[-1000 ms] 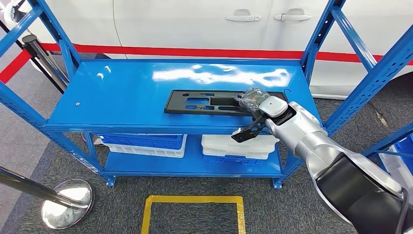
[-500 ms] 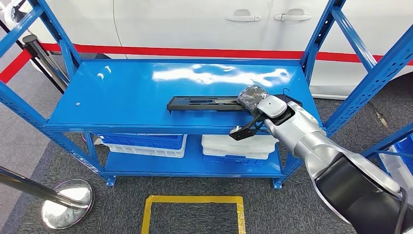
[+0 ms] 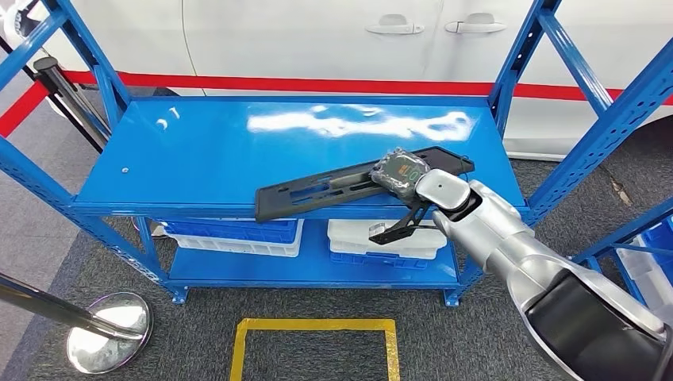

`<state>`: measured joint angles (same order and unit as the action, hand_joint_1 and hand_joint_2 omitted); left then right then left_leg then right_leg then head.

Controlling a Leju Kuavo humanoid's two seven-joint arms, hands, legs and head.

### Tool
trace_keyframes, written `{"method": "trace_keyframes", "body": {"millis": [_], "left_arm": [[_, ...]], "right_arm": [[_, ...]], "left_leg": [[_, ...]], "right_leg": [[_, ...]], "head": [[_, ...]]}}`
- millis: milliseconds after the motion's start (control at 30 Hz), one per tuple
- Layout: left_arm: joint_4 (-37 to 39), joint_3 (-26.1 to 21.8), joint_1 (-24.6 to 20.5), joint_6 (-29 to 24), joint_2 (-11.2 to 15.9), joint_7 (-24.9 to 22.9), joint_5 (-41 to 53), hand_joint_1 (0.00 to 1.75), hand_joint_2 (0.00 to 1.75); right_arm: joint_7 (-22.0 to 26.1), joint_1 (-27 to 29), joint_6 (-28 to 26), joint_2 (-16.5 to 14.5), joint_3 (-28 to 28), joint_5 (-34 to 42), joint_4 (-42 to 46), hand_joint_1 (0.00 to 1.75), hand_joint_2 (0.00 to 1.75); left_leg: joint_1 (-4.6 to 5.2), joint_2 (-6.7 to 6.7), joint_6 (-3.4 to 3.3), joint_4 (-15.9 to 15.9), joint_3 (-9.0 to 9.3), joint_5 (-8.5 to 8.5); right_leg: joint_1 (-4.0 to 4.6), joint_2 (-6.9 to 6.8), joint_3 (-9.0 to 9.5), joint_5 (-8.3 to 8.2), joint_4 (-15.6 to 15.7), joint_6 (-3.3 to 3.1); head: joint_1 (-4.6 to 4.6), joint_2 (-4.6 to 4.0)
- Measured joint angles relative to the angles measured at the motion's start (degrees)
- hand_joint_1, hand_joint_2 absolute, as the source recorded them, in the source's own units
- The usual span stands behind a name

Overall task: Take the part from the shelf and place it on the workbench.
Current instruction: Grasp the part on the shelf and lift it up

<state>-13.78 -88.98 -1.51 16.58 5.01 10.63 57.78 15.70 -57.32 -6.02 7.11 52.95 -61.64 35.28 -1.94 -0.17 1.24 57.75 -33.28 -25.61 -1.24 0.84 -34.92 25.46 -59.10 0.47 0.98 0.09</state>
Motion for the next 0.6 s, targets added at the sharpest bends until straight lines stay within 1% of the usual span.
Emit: {"method": "trace_keyframes", "body": {"millis": [100,200,300,400,533,600], "left_arm": [[0.0,0.0,0.1,-1.0,0.0,0.4,0.3,0.0,0.0],[0.0,0.0,0.5,2.1,-0.1,-0.6,-1.1,0.0,0.0],[0.0,0.0,0.6,4.6,-0.5,-0.3,-3.0,0.0,0.0],[0.0,0.0,0.5,5.1,-0.9,0.0,-3.4,0.0,0.0],[0.0,0.0,0.6,5.4,-1.2,0.1,-3.7,0.0,1.75],[0.0,0.0,0.6,5.2,-1.2,0.2,-3.8,0.0,1.75]], "right_arm": [[0.0,2.1,-1.9,1.3,-0.1,-2.1,6.1,1.75,1.75],[-0.1,4.4,-3.5,3.2,-0.2,-4.6,15.6,1.75,1.75],[-0.7,5.9,-2.7,5.6,-0.2,-5.7,26.5,1.75,1.75],[-1.0,6.6,-2.1,7.1,-0.2,-5.8,33.7,1.75,1.75],[-0.9,7.2,-2.2,8.2,-0.3,-5.9,38.7,1.75,1.75],[-0.6,7.4,-2.4,8.7,-0.3,-6.0,40.2,1.75,1.75]], "left_leg": [[-0.03,-0.12,0.0,0.0,-0.04,0.0],[-0.02,-0.17,0.0,0.0,-0.09,0.0],[-0.01,-0.13,0.02,0.0,-0.12,-0.04],[-0.01,-0.1,0.02,0.0,-0.1,-0.07],[-0.01,-0.16,0.01,0.0,-0.11,-0.07],[0.0,-0.16,0.01,0.0,-0.11,-0.07]], "right_leg": [[0.04,-0.09,0.0,0.04,0.0,0.03],[0.03,-0.12,-0.02,0.06,0.0,0.05],[0.01,-0.11,-0.04,0.06,0.0,0.05],[0.01,-0.09,-0.04,0.06,0.0,0.05],[0.01,-0.12,-0.01,0.06,0.0,0.06],[0.0,-0.12,0.0,0.06,0.0,0.06]], "head": [[-0.01,0.0],[0.0,0.0],[-0.01,0.0],[-0.01,0.0],[0.0,0.0],[0.0,0.0]]}}
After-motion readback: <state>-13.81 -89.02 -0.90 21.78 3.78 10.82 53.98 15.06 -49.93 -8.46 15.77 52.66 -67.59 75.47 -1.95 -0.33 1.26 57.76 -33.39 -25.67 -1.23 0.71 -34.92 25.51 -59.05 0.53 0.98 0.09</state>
